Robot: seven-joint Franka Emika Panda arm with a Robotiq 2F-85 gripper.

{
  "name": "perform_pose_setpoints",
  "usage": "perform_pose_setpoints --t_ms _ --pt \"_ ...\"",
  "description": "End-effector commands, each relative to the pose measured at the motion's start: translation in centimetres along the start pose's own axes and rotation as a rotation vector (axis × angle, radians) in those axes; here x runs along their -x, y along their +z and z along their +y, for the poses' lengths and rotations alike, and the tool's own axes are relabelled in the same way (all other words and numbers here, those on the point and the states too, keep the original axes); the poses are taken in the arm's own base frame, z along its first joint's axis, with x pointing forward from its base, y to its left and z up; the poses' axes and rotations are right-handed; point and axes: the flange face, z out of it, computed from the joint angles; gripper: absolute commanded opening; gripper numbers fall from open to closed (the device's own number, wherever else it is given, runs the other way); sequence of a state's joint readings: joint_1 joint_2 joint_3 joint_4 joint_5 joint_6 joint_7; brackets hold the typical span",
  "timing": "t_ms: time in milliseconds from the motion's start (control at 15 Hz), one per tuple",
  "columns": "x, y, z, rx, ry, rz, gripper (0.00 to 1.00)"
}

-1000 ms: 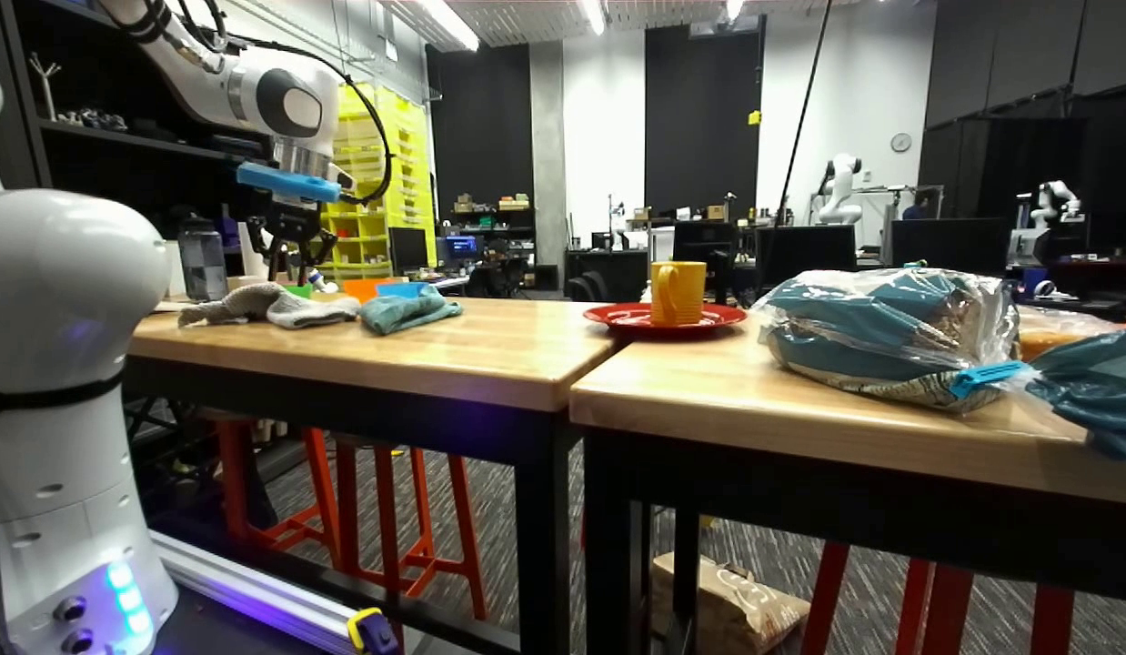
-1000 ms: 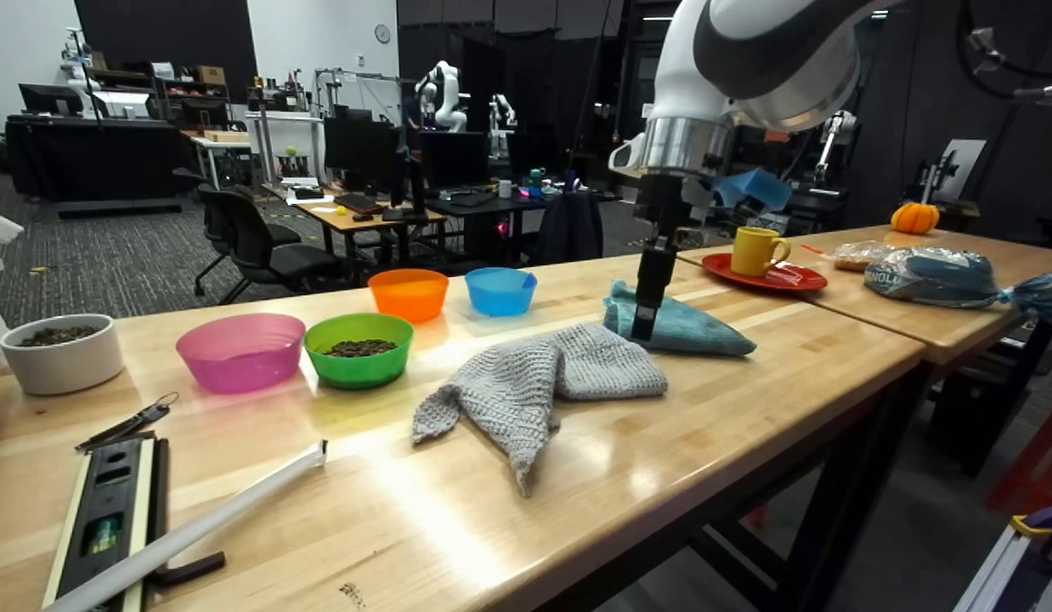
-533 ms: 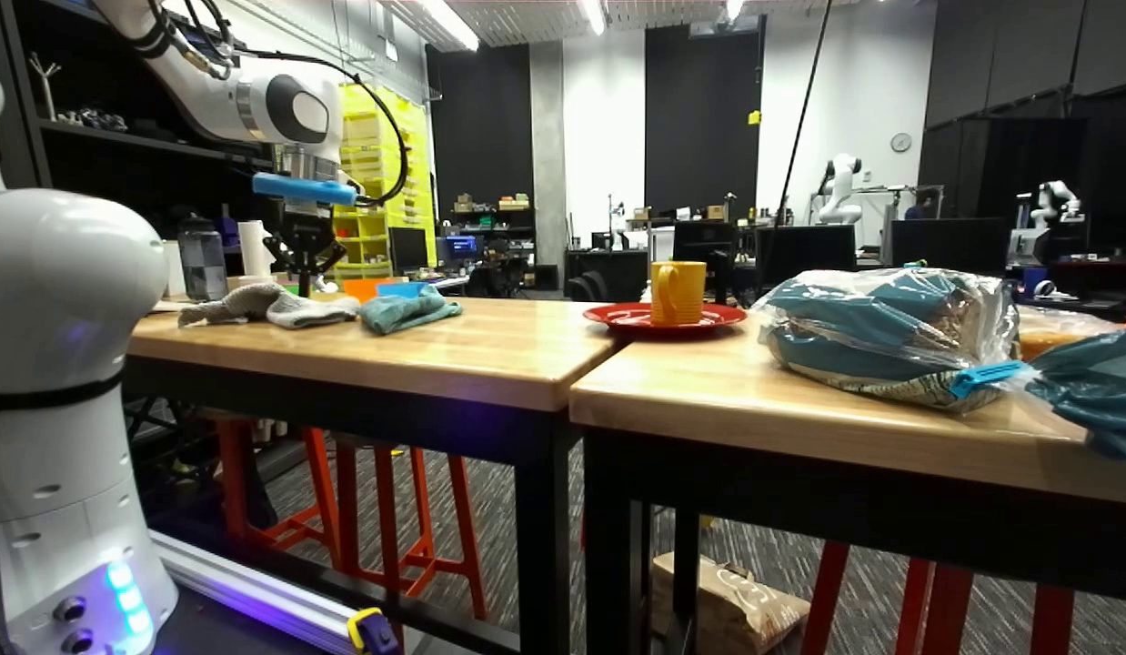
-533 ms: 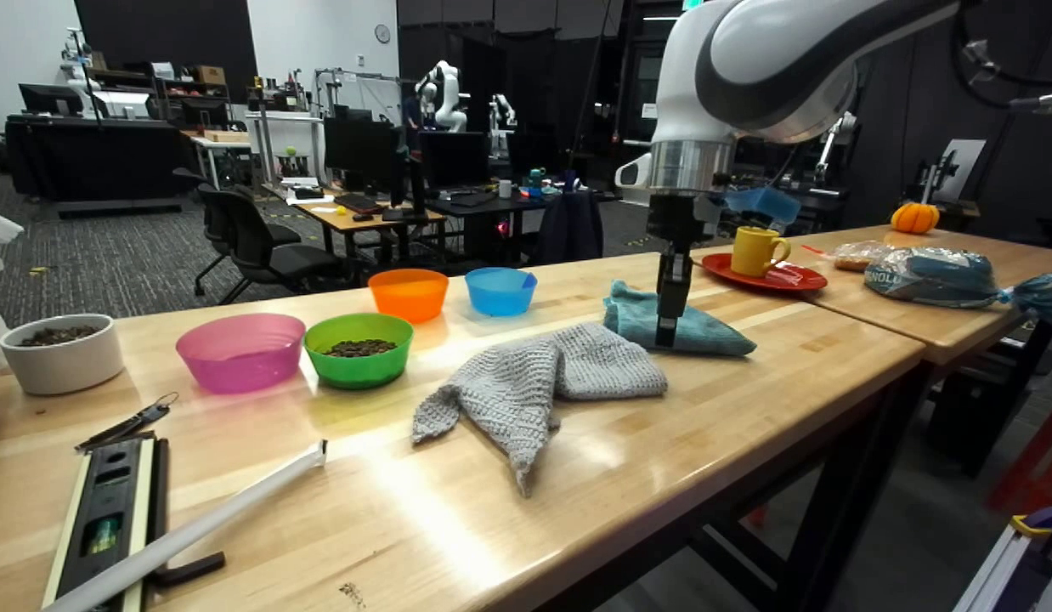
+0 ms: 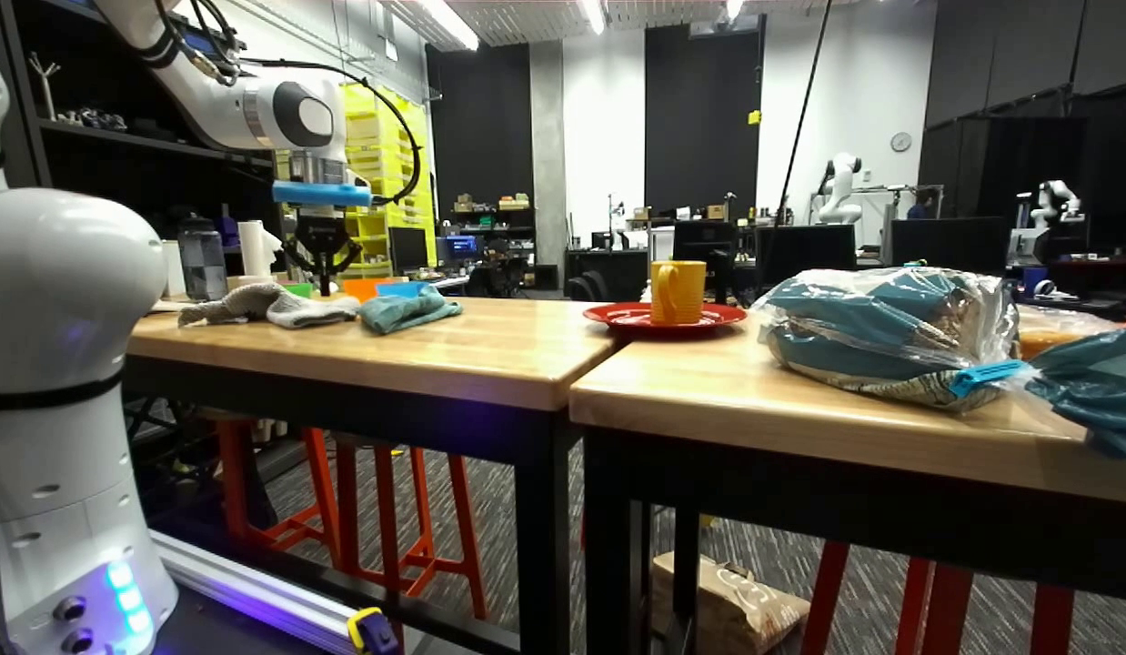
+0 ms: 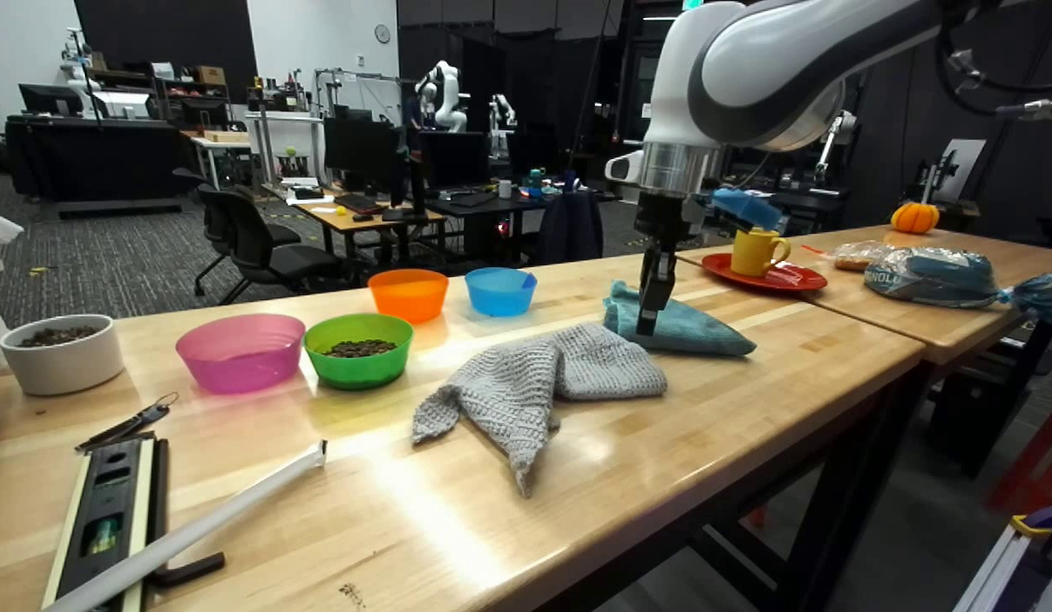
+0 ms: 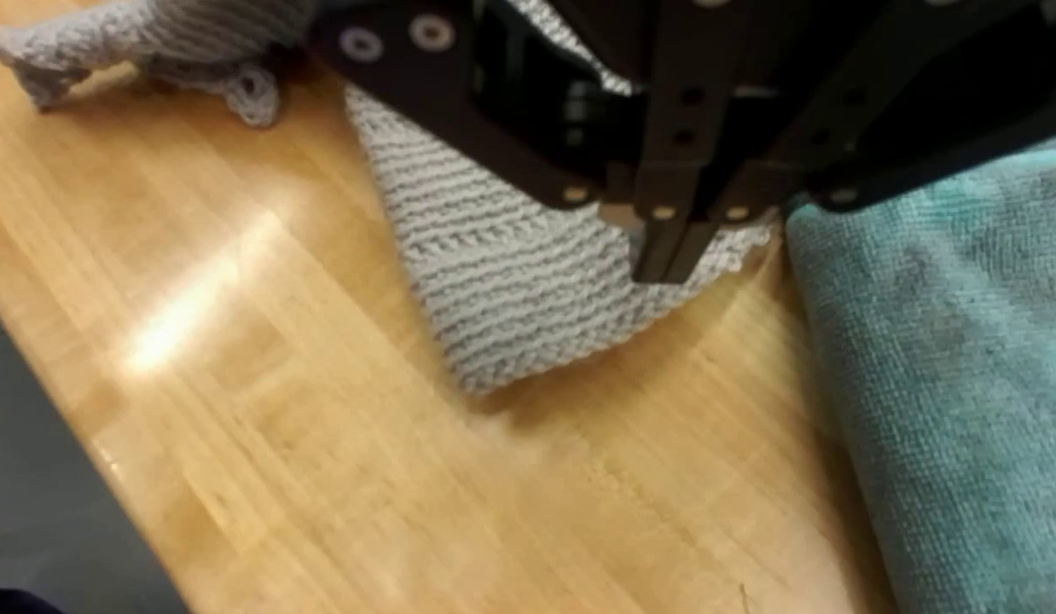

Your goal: Unfold the grey cotton material

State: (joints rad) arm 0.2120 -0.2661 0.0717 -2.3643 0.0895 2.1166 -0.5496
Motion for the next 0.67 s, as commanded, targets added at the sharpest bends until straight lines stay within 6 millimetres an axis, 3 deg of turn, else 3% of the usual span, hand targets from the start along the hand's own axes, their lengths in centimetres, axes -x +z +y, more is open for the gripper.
perform_pose_setpoints --t_ms 0,600 --pt "-1.5 -0.1 0.4 0.031 -0.043 0.033 0.0" --pt "-3.5 3.1 0.0 -0.02 -0.061 0.037 0.0"
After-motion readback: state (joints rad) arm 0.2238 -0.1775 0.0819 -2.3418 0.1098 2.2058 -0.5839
